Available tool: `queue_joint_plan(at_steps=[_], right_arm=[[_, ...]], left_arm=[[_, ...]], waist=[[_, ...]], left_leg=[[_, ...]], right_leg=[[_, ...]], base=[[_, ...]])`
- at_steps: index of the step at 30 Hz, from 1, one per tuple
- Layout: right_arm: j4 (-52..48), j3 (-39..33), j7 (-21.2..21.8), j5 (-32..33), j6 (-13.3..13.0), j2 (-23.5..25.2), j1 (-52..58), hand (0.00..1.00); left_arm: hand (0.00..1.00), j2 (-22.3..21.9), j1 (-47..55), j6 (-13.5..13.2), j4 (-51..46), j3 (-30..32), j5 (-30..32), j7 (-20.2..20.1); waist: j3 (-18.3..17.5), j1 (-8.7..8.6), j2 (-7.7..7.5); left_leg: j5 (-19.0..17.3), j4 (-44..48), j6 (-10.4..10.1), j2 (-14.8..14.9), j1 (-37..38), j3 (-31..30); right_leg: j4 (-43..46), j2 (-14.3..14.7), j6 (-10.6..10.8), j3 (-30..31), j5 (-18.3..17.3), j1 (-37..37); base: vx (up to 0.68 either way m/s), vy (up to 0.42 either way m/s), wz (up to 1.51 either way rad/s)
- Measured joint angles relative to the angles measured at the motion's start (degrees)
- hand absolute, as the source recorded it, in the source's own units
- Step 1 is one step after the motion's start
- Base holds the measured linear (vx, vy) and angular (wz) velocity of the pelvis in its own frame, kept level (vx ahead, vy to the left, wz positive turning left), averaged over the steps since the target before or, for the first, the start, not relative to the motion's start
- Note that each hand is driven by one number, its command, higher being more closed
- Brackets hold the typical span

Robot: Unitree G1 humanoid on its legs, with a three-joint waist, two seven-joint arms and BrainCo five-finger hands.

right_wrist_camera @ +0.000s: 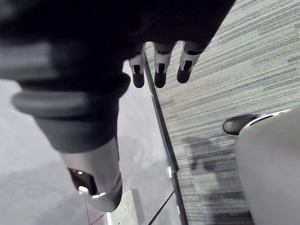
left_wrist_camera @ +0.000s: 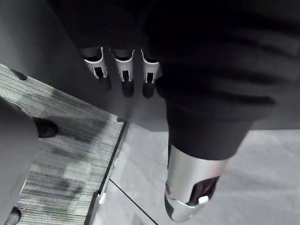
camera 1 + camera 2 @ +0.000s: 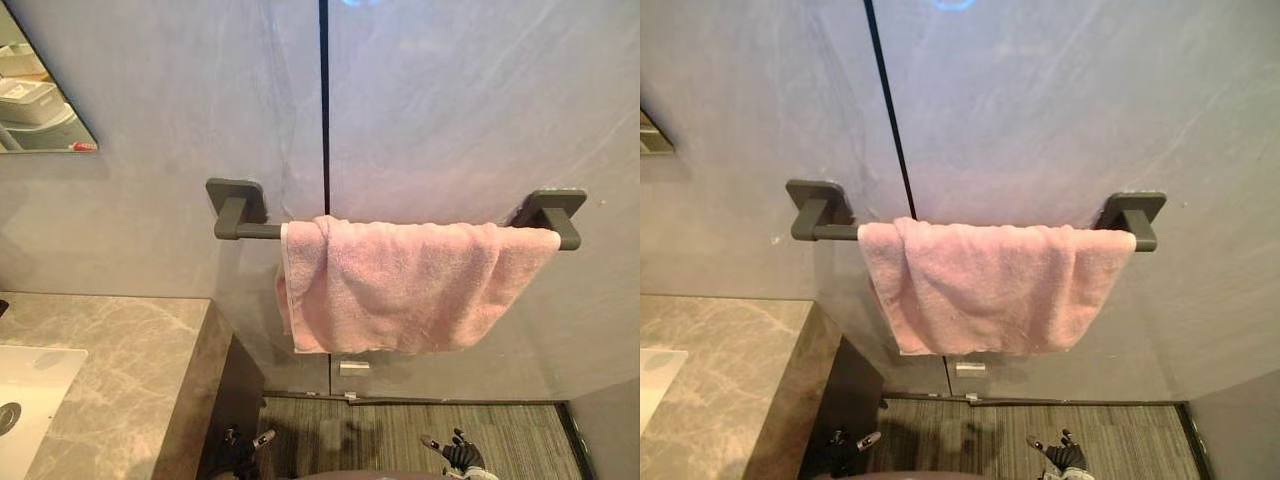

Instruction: Organize washtable

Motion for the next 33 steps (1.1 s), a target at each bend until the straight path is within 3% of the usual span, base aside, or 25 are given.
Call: queue_joint_plan(at_steps=[5, 6, 9, 12, 13, 16, 18, 19, 20, 21, 22, 23, 24, 25, 29, 31, 33], right_arm=[[1.0, 0.3, -0.1, 0.0, 0.2, -0.1, -1.5, 0.0], [0.9, 0.8, -0.2, 0.0, 0.3, 0.0, -2.2, 0.0], [-1.5, 2.4, -0.3, -0.1, 0.4, 0.5, -3.9, 0.0], [-4.3, 3.2, -1.0, 0.3, 0.6, 0.6, -1.8, 0.0], [-6.3, 3.6, -1.2, 0.4, 0.5, 0.8, -0.3, 0.0], [-7.5, 5.1, -1.2, 0.4, 0.7, 1.1, 1.0, 0.0], [-9.3, 6.6, -1.1, 0.3, 1.0, 1.7, 0.4, 0.0], [-9.8, 7.6, -1.1, 0.3, 1.0, 1.7, -0.2, 0.0], [-9.7, 7.8, -1.2, 0.3, 1.4, 1.4, -1.4, 0.0], [-9.7, 8.0, -1.4, 0.3, 1.4, 1.1, -1.9, 0.0], [-9.6, 8.1, -1.6, 0.4, 1.4, 0.6, -2.9, 0.0], [-9.5, 7.8, -1.8, 0.4, 1.5, -0.2, -3.1, 0.0], [-8.9, 7.4, -2.6, 0.4, 1.6, -1.3, -2.3, 0.0], [-6.8, 7.1, -2.9, 0.4, 1.7, -2.7, -2.7, 0.0], [-3.9, 4.9, -3.8, 0.2, 2.5, -3.5, -4.0, 0.0], [-3.8, 4.6, -3.7, 0.2, 2.5, -3.2, -4.4, 0.0], [-2.9, 4.5, -3.6, -0.1, 2.5, -2.9, -4.3, 0.0]], left_arm=[[0.0, -0.2, -0.9, 0.1, 0.0, 0.7, 0.0, 0.1], [0.0, -0.5, -1.2, 0.1, 0.0, 1.5, 0.1, 0.1], [0.0, 0.2, -2.2, 0.5, -0.4, 2.0, 0.2, 0.2], [0.0, 0.6, -2.3, 0.8, -1.1, 0.9, 0.2, 0.4], [0.0, 0.7, -2.5, 0.9, -1.6, 0.9, 0.2, 0.4], [0.0, 1.0, -2.7, 0.8, -2.1, 1.1, -0.3, 1.1], [0.0, 1.0, -1.9, 0.8, -3.5, 1.3, -1.0, 1.5], [0.0, 1.0, -1.9, 0.9, -3.8, 1.4, -1.5, 1.7], [0.0, 0.2, -1.9, 1.1, -4.0, 1.4, -1.9, 2.1], [0.0, -0.2, -1.9, 1.2, -4.0, 1.4, -2.0, 2.5], [0.0, -0.9, -2.1, 1.2, -4.0, 1.3, -2.3, 2.7], [0.0, -1.0, -2.1, 1.2, -4.0, 0.8, -2.4, 2.8], [0.0, -1.1, -2.1, 1.2, -3.9, -0.4, -2.5, 2.9], [0.0, -1.3, -1.9, 0.9, -3.9, -0.8, -3.1, 2.9], [0.0, -1.0, -2.1, 0.8, -2.5, -0.6, -3.5, 3.2], [0.0, -0.9, -2.3, 0.7, -1.8, -0.3, -3.5, 2.6], [0.0, -1.0, -2.3, 0.9, -1.6, 0.0, -3.4, 2.5]], waist=[[1.2, 0.14, 0.08], [1.5, 0.34, 0.75], [4.1, 0.09, -0.19], [4.1, 0.08, -0.51], [4.0, 0.01, -1.03], [3.1, 0.24, -2.58], [2.7, 0.9, -2.95], [2.6, 1.56, -2.83], [2.0, 2.33, -1.81], [1.8, 3.03, -1.28], [1.9, 3.24, 0.62], [1.9, 2.39, 1.47], [1.4, 0.94, 1.83], [1.3, 0.33, 2.0], [1.6, 0.33, 1.7], [1.6, 0.21, 1.35], [1.6, 0.19, 1.4]], left_leg=[[0.0, 0.0, 0.0, 0.2, -1.2, 1.3], [0.0, 0.2, 0.0, 0.6, -1.6, 2.5], [-0.1, 2.2, -0.1, 0.5, -3.7, 4.5], [-0.1, 3.3, 0.0, -0.6, -5.1, 1.6], [-0.8, 5.2, 0.3, -1.1, -6.4, -1.6], [-1.7, 10.6, -0.5, -2.0, -10.0, -7.0], [-2.5, 15.2, -1.8, -0.5, -13.0, -8.0], [-2.9, 17.3, -3.0, 0.6, -14.3, -8.0], [-2.3, 18.8, -4.9, 3.6, -16.4, -8.4], [-1.4, 18.4, -6.2, 4.9, -17.0, -8.4], [0.6, 17.1, -6.4, 7.0, -18.1, -8.3], [3.0, 16.1, -5.1, 7.9, -18.8, -8.3], [10.3, 11.9, -3.5, 8.0, -19.6, -6.9], [12.9, 8.8, -4.7, 8.0, -19.3, -2.9], [10.3, 10.9, -4.4, 4.3, -16.8, 0.8], [5.4, 16.7, -2.9, 3.1, -16.5, 3.3], [0.9, 21.1, -1.9, 3.0, -14.7, 6.6]], right_leg=[[0.7, 0.2, 0.0, 1.0, 0.0, -2.1], [2.3, 0.4, -0.2, 2.0, -0.3, -3.5], [13.0, -0.6, 0.0, 4.0, -4.3, -10.4], [25.1, -2.8, 1.6, 5.9, -8.6, -15.3], [32.1, -3.7, 0.1, 8.4, -11.7, -17.0], [41.2, -6.1, -0.1, 14.9, -13.7, -17.8], [43.3, -7.2, 0.3, 21.6, -13.7, -17.2], [40.8, -7.1, 2.3, 23.4, -14.6, -16.0], [35.2, -5.7, 4.5, 20.8, -18.5, -13.9], [33.4, -4.8, 4.4, 19.1, -19.5, -13.3], [31.5, -3.2, 2.6, 15.8, -20.6, -13.0], [31.9, -2.5, 2.3, 13.4, -20.4, -13.1], [31.8, -2.7, 0.9, 9.4, -19.9, -13.3], [30.9, -2.8, -0.6, 6.5, -19.0, -13.7], [28.3, -3.3, -4.3, 0.2, -15.5, -14.3], [27.9, -5.0, -6.0, -4.5, -13.9, -14.7], [26.8, -6.2, -6.0, -8.3, -12.8, -13.9]], base=[[0.0, -0.018, -0.11], [0.0, -0.025, -0.5], [-0.04, -0.033, -0.31], [-0.07, -0.069, 0.51], [-0.02, -0.087, 1.1], [0.0, -0.229, 1.22], [-0.1, -0.316, 0.67], [-0.24, -0.544, 0.26], [-0.26, -0.573, 0.06], [-0.32, -0.576, 0.08], [-0.23, -0.344, 0.31], [-0.28, -0.369, 1.11], [-0.26, -0.312, 1.57], [-0.24, -0.282, 1.49], [-0.14, -0.198, 0.87], [-0.15, -0.092, 0.87], [-0.19, 0.032, 1.02]])
